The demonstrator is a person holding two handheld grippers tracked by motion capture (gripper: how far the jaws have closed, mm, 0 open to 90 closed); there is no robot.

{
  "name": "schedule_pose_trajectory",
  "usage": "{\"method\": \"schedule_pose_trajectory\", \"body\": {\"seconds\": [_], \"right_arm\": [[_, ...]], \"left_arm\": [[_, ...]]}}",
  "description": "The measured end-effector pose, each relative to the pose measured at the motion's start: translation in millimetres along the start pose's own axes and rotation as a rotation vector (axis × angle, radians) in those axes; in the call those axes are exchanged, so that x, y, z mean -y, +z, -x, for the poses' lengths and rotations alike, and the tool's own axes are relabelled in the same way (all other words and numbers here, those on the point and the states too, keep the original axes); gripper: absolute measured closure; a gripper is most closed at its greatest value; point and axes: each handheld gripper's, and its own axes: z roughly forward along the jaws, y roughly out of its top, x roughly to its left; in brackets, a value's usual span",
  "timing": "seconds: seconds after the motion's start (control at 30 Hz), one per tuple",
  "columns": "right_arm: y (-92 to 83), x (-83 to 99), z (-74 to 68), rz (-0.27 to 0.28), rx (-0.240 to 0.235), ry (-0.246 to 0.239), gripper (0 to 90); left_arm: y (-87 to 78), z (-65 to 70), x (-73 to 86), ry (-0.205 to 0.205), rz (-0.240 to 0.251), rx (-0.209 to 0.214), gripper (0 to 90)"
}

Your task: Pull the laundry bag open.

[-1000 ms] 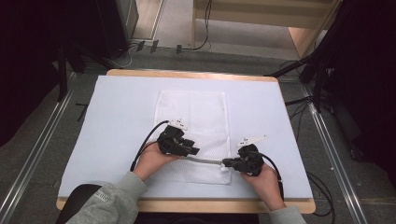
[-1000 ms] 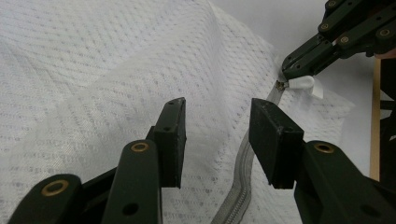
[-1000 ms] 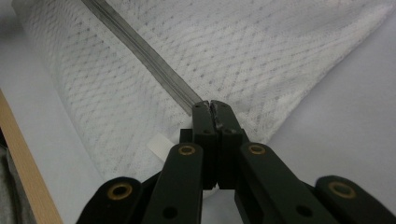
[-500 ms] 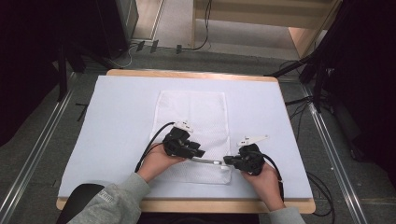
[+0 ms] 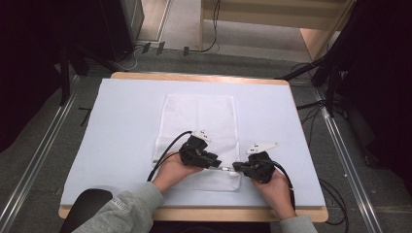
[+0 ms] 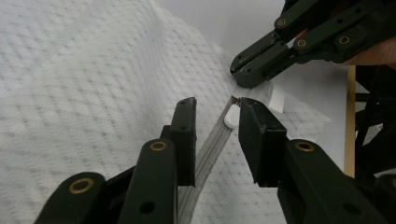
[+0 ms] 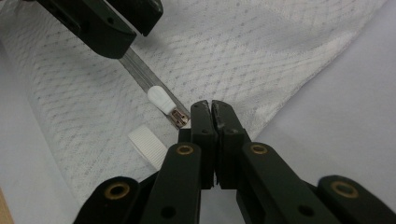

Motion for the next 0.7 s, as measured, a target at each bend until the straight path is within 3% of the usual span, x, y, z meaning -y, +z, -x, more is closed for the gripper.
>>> {"method": "schedule_pose_trajectory", "body": {"seconds": [0.17,0.3,0.63,0.7], "right_arm": [[0.0,0.8,-0.5,0.007,0.002,0.002,89.7],[-0.3,1.2,-1.7,0.007,0.011,0.001,89.7],[-0.4,1.5,-2.1,0.008,0.011,0.005,89.7],[-0.3,1.4,-1.8,0.009,0.011,0.001,89.7]], "left_arm": [[11.1,5.1,-0.4,-0.004,-0.022,0.025,75.3],[21.5,6.1,1.1,-0.014,-0.054,0.008,76.1],[28.3,13.5,-0.4,0.004,-0.033,0.002,78.7],[28.3,16.1,-0.8,0.025,-0.039,0.003,80.1]]}}
